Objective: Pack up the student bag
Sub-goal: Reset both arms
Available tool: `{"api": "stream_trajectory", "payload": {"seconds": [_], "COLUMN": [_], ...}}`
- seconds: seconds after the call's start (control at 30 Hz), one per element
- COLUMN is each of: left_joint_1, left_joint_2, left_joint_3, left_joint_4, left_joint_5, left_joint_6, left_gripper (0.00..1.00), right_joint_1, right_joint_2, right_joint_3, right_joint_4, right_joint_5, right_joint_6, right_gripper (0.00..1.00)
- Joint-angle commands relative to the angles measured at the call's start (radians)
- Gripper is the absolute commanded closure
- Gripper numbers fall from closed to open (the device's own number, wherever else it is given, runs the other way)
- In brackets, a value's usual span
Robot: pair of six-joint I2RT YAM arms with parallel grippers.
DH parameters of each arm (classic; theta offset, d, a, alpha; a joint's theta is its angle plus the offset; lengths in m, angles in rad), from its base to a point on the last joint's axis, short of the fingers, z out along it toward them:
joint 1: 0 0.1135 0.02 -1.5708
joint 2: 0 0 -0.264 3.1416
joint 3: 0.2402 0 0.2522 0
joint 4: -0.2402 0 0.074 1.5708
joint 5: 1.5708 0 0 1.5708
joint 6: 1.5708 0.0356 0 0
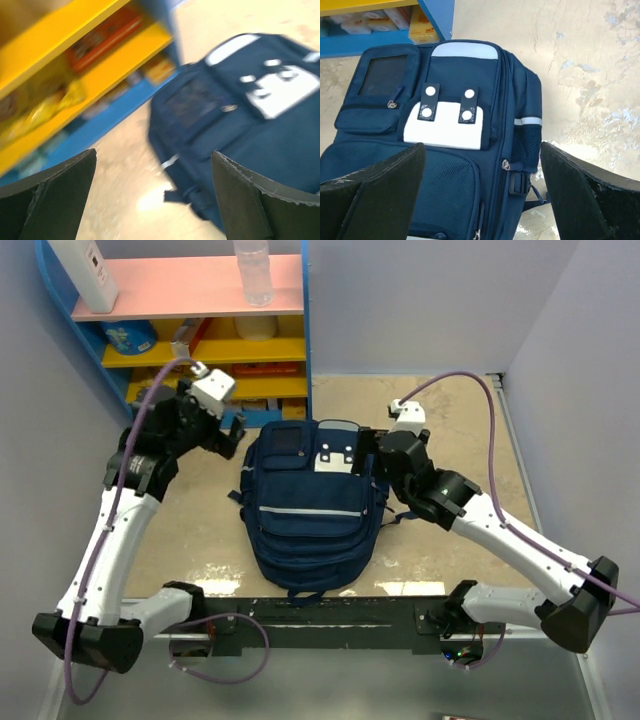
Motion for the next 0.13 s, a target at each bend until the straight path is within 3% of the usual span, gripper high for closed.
{"api": "stream_trajectory", "payload": {"seconds": [0.0,0.1], "left_joint_1": [0.22,0.324], "left_joint_2": [-0.012,-0.02], "left_joint_3": [-0.051,-0.163], "left_joint_4": [0.071,0.152], "left_joint_5": [0.052,0.072], "left_joint_6": [-0.063,-0.049], "left_gripper": [0.0,0.0], "right_joint_1": [0.001,0.003], "right_joint_2": [-0.028,-0.023], "right_joint_3": [-0.031,-0.045], "right_joint_4": [0.09,0.102], "right_joint_5": [0.0,-0.006], "right_joint_6": [-0.109,-0.115], "right_gripper": [0.01,0.01]}}
